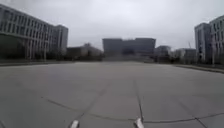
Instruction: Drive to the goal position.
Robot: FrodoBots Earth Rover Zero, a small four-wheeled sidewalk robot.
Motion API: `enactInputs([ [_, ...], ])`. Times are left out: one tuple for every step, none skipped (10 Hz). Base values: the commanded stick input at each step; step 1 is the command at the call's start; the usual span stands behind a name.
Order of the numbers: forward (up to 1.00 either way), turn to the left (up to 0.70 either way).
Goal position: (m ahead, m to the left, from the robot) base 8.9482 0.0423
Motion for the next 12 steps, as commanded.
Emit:
enactInputs([
  [1.00, 0.00],
  [1.00, 0.00],
  [1.00, 0.00],
  [1.00, 0.00],
  [1.00, 0.00],
  [1.00, 0.00],
  [1.00, 0.00],
  [1.00, 0.00],
  [1.00, 0.00],
  [1.00, 0.00],
  [1.00, 0.00],
  [1.00, 0.00],
])
